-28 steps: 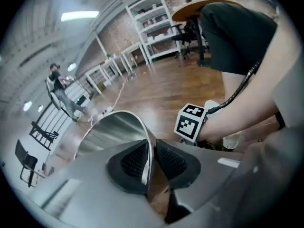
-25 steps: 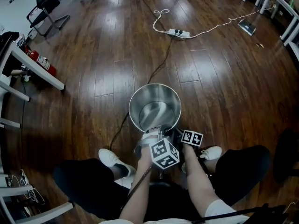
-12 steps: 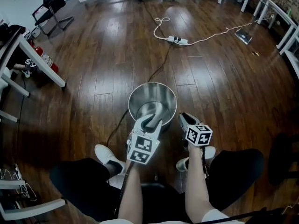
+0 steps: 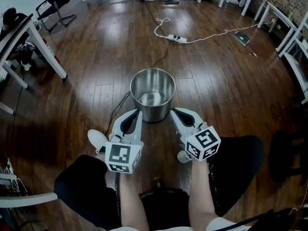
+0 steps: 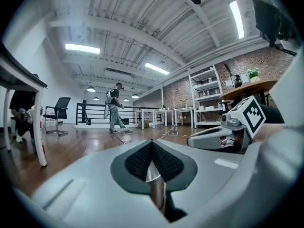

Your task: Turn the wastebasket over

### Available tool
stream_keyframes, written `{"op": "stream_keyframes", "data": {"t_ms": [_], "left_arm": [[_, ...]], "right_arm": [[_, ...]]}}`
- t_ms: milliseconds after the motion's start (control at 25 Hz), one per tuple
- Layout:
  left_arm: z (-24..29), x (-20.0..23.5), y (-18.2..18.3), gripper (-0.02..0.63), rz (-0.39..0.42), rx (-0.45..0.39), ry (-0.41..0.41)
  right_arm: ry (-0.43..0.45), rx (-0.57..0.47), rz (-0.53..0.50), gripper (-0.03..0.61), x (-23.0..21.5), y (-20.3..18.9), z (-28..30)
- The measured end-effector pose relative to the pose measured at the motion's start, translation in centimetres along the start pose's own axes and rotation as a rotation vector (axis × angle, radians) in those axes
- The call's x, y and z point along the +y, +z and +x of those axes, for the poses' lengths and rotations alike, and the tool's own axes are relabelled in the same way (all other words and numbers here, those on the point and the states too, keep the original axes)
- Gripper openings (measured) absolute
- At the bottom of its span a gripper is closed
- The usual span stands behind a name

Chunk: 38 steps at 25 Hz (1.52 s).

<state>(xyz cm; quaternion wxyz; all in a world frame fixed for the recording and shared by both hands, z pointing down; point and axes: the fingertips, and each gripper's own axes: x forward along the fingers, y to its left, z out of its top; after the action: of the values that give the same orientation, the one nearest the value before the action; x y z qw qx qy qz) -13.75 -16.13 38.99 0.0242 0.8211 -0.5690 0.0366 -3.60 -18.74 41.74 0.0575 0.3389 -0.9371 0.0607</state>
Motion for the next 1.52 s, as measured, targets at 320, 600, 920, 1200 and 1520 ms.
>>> {"op": "stream_keyframes", "data": {"t_ms": [320,600,920,1200,1520], "left_arm": [[-9.5,-8.2,0.0,0.015,0.025,-0.022,0.08],[-17.1,-18.4,-1.3,0.017,-0.012,-0.027,0.145],[-24.3,-32.2,-2.2,0.017,-0.052,-0.025,0.212],[-28.6,-41.4,-2.1,0.017,-0.064,-0.056,0.265],[-30.3,-49.4,-1.9,0.017,-0.033,-0.051,0.297]], "right_arm": [[0.071,-0.038,-0.06,-0.008,6.5,1.6,-11.0],[0.167,-0.022,-0.068,-0.008,11.5,-0.8,-21.8],[0.244,-0.01,-0.087,-0.009,14.0,-3.1,-35.6],[0.251,0.004,-0.158,-0.009,15.4,-4.9,-45.6],[0.226,-0.025,-0.119,-0.008,12.8,-4.8,-52.8]]}}
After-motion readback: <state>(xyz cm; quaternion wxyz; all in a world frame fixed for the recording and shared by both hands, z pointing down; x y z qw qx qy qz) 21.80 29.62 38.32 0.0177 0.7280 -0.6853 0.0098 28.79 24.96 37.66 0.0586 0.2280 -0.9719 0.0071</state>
